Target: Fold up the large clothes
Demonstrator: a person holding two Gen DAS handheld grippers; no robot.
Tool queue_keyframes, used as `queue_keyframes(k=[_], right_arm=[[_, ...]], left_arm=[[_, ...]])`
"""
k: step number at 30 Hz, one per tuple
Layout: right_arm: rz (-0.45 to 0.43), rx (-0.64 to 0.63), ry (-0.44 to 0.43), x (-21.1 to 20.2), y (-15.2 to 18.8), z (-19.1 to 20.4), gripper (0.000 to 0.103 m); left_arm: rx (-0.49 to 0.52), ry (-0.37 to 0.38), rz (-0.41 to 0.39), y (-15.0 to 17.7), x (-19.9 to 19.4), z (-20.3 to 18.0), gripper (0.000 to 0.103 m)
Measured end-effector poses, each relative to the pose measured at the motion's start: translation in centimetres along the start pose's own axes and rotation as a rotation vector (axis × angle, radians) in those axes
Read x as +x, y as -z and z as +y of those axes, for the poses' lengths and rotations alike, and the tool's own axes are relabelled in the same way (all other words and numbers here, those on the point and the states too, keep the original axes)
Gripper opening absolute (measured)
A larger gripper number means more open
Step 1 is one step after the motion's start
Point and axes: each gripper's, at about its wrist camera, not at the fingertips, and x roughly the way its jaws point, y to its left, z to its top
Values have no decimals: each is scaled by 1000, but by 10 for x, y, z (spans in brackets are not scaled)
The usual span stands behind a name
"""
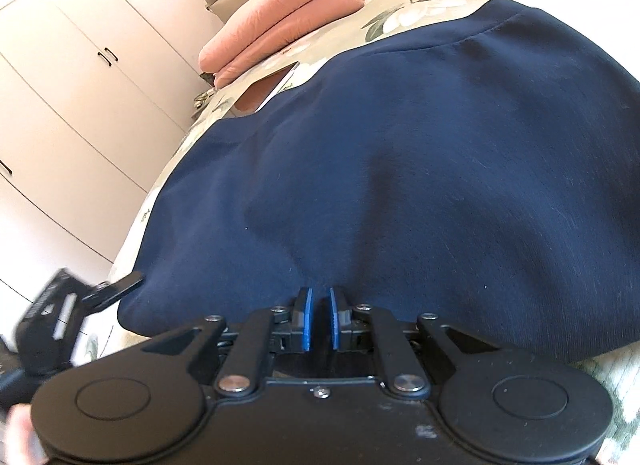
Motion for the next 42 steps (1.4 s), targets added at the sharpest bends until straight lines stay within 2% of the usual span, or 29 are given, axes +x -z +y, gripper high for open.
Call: queue_keyframes(k=[3, 4, 5, 7, 10, 14, 17, 20, 22, 24, 25, 26, 27, 28, 32, 34, 36, 37, 38, 40, 42], right_arm=[[-2, -17, 10, 1, 0, 5, 9], [-5, -21, 14, 2, 1, 6, 9], [-8, -25, 20, 3, 1, 8, 9], [-20, -40, 38, 3, 2, 12, 9], [-37, -86, 77, 3, 8, 26, 14], [-62, -92, 104, -2, 15, 33, 14], [-74, 8, 78, -9, 17, 20, 14], [-83, 79, 53, -19, 18, 4, 13], [-83, 112, 44, -25, 21, -4, 10], [-75, 164, 26, -31, 26, -16, 8], [-69, 202, 28, -34, 29, -23, 1], [-69, 245, -3, -40, 33, -33, 2], [-67, 271, 3, -47, 36, -40, 7], [-68, 269, 28, -57, 40, -45, 17], [-66, 272, 77, -102, 54, -69, 23], [-69, 263, 136, -123, 55, -81, 23], [-84, 208, 212, -144, 50, -88, 24], [-89, 164, 281, -153, 43, -91, 25], [-96, 120, 346, -161, 34, -92, 28], [-127, 17, 438, -172, 12, -91, 28], [-145, -86, 470, -175, -12, -88, 28]], left_arm=[[94, 17, -50, -13, 29, -12, 77], [100, 37, -48, -15, 38, -19, 57], [97, 60, -14, -19, 52, -24, 25], [146, 87, 6, -22, 68, -48, 18], [404, 153, -12, -11, 45, -99, 13], [577, 301, 18, 19, 22, -145, 12], [713, 421, 96, 52, 20, -175, 12], [792, 537, 244, 86, 33, -194, 12], [850, 580, 359, 110, 43, -204, 12], [896, 556, 456, 134, 62, -209, 11], [910, 541, 485, 142, 71, -210, 11], [922, 520, 499, 151, 78, -210, 10], [933, 488, 509, 161, 85, -210, 9], [942, 473, 516, 168, 91, -210, 8], [986, 411, 487, 196, 104, -215, 8], [994, 362, 467, 214, 106, -215, 8], [1072, 340, 458, 226, 115, -218, 11], [1109, 346, 471, 232, 112, -220, 14], [1138, 357, 493, 234, 110, -223, 26], [1151, 411, 540, 233, 96, -224, 38], [1135, 451, 568, 227, 79, -224, 40]])
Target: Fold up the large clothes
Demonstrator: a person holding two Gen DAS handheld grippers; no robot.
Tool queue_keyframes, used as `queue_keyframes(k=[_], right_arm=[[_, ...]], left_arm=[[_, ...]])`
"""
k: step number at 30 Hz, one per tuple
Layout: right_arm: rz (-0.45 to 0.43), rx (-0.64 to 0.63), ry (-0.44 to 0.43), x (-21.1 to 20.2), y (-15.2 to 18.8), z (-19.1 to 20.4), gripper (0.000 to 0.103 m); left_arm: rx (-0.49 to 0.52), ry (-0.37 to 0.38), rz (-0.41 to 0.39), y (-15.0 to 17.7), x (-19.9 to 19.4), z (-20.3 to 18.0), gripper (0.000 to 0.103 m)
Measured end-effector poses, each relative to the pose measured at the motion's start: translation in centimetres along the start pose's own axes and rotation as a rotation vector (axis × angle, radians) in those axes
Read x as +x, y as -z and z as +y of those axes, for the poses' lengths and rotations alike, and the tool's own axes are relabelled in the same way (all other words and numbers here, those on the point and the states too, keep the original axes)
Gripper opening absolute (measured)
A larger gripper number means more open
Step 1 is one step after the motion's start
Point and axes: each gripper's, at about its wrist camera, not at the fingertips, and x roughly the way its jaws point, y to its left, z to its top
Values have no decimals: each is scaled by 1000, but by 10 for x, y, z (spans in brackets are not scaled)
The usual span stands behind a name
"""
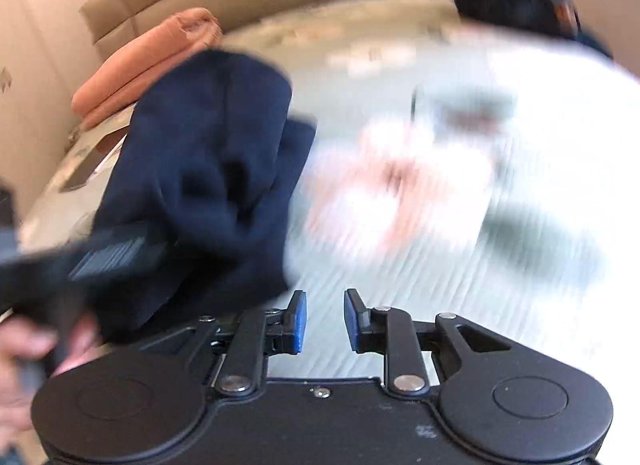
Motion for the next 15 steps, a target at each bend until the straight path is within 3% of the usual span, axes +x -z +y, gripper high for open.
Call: queue_keyframes(k=[2, 4, 6, 9, 11, 13, 15], right_arm=[[-39, -105, 13, 10, -27, 4, 28], [-88, -191, 16, 21, -53, 9, 28], [-125, -288, 18, 38, -75, 15, 26], [-162, -338, -80, 55, -100, 19, 14], [-157, -348, -189, 68, -117, 34, 14], [-119, -396, -270, 92, -131, 58, 12], [-62, -464, -212, 125, -138, 84, 12]], left_arm=[[11, 87, 48, -2, -15, 1, 39], [101, 140, 95, 6, -39, -6, 36], [135, 111, 92, 6, -60, -5, 36], [36, -6, 27, 5, -74, 22, 31], [-13, -46, 46, 3, -65, 46, 14], [-27, -31, 97, 3, -46, 60, 11], [-34, -4, 104, -2, -36, 64, 11]])
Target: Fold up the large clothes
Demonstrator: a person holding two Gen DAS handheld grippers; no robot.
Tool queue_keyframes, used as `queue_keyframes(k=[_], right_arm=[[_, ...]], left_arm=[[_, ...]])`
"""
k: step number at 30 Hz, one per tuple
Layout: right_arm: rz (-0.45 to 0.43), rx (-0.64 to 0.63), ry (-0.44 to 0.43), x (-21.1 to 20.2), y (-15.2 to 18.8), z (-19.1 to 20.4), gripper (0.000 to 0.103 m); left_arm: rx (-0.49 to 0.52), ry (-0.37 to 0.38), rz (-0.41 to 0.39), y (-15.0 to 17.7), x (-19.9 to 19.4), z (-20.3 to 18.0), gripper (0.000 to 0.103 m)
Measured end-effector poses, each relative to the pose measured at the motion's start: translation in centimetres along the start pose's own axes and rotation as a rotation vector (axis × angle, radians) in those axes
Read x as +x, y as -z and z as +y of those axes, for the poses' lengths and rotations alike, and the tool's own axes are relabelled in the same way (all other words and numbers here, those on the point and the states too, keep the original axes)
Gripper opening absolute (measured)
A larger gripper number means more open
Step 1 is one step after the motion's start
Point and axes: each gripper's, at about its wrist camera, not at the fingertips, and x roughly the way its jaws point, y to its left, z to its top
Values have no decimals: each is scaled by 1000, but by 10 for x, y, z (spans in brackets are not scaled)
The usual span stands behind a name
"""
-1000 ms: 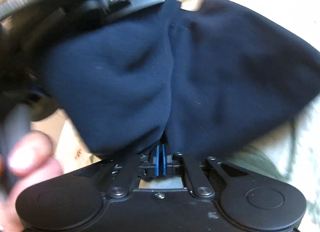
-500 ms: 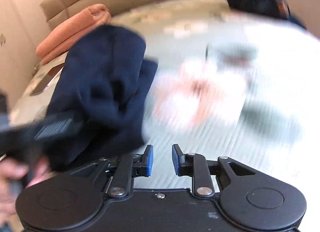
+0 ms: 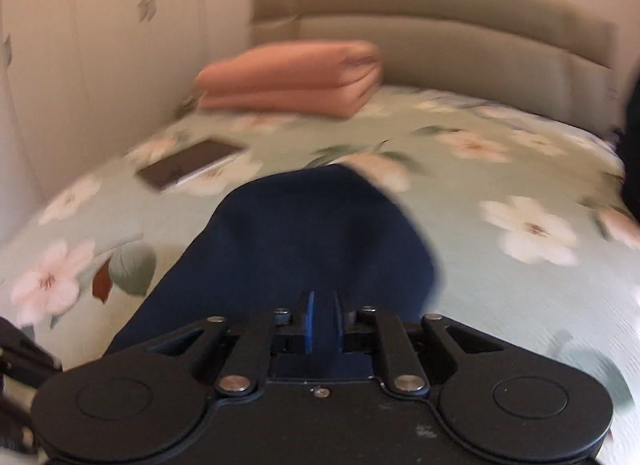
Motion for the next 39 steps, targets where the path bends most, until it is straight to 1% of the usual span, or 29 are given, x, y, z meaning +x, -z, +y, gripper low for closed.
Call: queue_keyframes(k=[1, 2, 3, 4, 5, 6, 7, 9, 11, 13, 15, 17, 19, 21, 22, 23, 24, 25, 27, 28, 29, 30, 31, 32, 34, 35, 36, 37, 39], right_arm=[[45, -5, 56, 24, -5, 3, 10], [92, 21, 81, 48, -9, 2, 6], [129, 63, 93, 69, -12, -1, 5], [143, 82, 110, 86, -16, -1, 3], [131, 55, 145, 98, -20, 5, 3], [134, 6, 206, 113, -24, 11, 3], [155, 2, 229, 131, -26, 12, 4], [167, 36, 237, 153, -30, 2, 4], [169, 66, 218, 154, -32, -6, 4], [171, 69, 191, 139, -30, -10, 1], [158, 104, 183, 109, -29, -17, 0], [118, 149, 172, 66, -25, -20, 15], [90, 186, 132, 18, -14, -13, 15], [107, 190, 80, -17, 8, 5, 15], [137, 186, 74, -24, 21, 14, 15], [182, 181, 93, -29, 38, 22, 14], [248, 166, 134, -31, 57, 29, 14], [295, 160, 176, -32, 75, 32, 9], [332, 181, 227, -50, 107, 33, 8], [344, 188, 263, -61, 116, 33, 7], [373, 204, 308, -69, 121, 29, 12], [377, 229, 320, -78, 124, 24, 13], [359, 255, 318, -89, 123, 21, 13], [317, 271, 300, -101, 119, 21, 13], [192, 284, 221, -124, 104, 29, 13], [147, 276, 193, -128, 98, 35, 13], [128, 266, 172, -126, 93, 42, 13], [144, 259, 161, -117, 92, 48, 13], [240, 271, 165, -92, 105, 52, 13]], left_arm=[[-8, 12, 0, -1, 0, 1, 11], [-19, 23, -1, -1, 0, 3, 11], [-31, 29, -2, -2, 0, 11, 11], [-41, 34, -4, 1, -3, 10, 12], [-44, 40, -5, 2, -3, 10, 13], [-37, 39, -4, 0, 2, 11, 13], [-29, 36, -5, 1, 2, 10, 13], [-23, 45, -9, -3, 0, 11, 13], [-45, 54, -1, 1, -7, 13, 9], [-61, 60, 9, 10, -14, 11, 8], [-48, 47, 14, 12, -17, 8, 8], [-49, 36, 3, 15, -18, 7, 8], [-77, 35, -11, 18, -19, 8, 8], [-86, 23, -21, 20, -19, 6, 8], [-83, 11, -23, 20, -19, 4, 8], [-80, 1, -23, 20, -19, 1, 8], [-79, -9, -22, 20, -19, -1, 8], [-83, -14, -19, 20, -19, -2, 8], [-89, -15, -6, 21, -19, -4, 8], [-84, -20, -4, 21, -20, -7, 8], [-74, -28, -7, 21, -22, -9, 8], [-59, -31, -11, 20, -26, -12, 8], [-45, -24, -21, 19, -30, -15, 8], [-36, -13, -38, 18, -37, -18, 9], [-58, 0, -71, 18, -46, -21, 12], [-70, -4, -65, 18, -46, -21, 12], [-67, -24, -42, 19, -44, -23, 12], [-49, -58, -18, 21, -41, -25, 11], [-26, -92, 3, 24, -36, -29, 10]])
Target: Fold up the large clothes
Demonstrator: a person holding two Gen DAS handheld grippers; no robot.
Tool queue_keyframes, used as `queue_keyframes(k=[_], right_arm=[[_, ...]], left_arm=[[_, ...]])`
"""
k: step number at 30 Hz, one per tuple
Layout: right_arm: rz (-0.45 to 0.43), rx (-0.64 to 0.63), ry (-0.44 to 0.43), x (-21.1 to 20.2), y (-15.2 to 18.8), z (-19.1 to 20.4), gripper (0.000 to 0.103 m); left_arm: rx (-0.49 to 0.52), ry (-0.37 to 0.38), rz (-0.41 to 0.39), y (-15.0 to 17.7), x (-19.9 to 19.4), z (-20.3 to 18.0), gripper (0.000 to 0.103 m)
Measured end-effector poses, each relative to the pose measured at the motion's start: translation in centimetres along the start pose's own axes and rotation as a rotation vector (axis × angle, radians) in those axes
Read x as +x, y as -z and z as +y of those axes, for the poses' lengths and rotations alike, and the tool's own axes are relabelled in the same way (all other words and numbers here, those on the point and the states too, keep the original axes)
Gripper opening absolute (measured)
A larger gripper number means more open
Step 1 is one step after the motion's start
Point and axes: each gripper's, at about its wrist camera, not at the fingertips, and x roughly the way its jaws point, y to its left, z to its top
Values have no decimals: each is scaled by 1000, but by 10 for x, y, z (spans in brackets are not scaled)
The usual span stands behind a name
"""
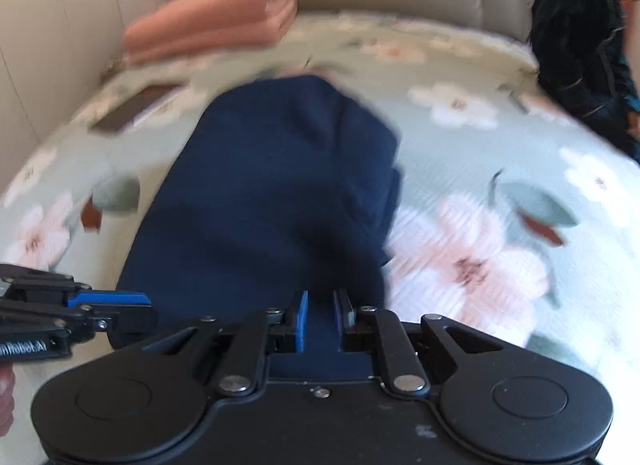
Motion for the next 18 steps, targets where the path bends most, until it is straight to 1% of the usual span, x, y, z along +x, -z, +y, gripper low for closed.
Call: queue_keyframes(k=[1, 2, 4, 6, 7, 8, 10, 12, 13, 15, 16, 17, 18], right_arm=[[56, 29, -5, 15, 9, -4, 12], [79, 68, -22, 24, 19, -10, 7], [72, 124, -55, 28, 30, -21, 2], [113, 184, -77, 28, 28, -29, 2], [142, 227, -96, 28, 28, -32, 2], [162, 253, -112, 29, 29, -37, 0], [175, 275, -134, 27, 34, -44, 0], [188, 271, -127, 21, 34, -46, 0], [180, 261, -116, 15, 31, -46, 0], [123, 230, -116, -4, 26, -47, 0], [73, 207, -117, -13, 17, -48, 4], [25, 186, -117, -12, -1, -48, 10], [-20, 176, -130, -14, -18, -48, 12]], left_arm=[[-17, -2, 3, 0, 2, 1, 10], [-42, 2, 12, 1, 4, 4, 10], [-77, -1, 25, 4, 10, 10, 6], [-102, -5, 27, 8, 16, 17, 4], [-135, 8, 24, 9, 16, 22, 3], [-159, 14, 26, 9, 16, 25, 3], [-181, 19, 28, 10, 16, 28, 3], [-167, 11, 31, 7, 9, 23, 3], [-140, 8, 23, 3, 4, 18, 5], [-69, -4, -14, -4, -11, 7, 10], [-43, -5, -36, -9, -17, 5, 13], [-25, -3, -61, -15, -22, 4, 15], [-17, -6, -84, -21, -24, 4, 16]])
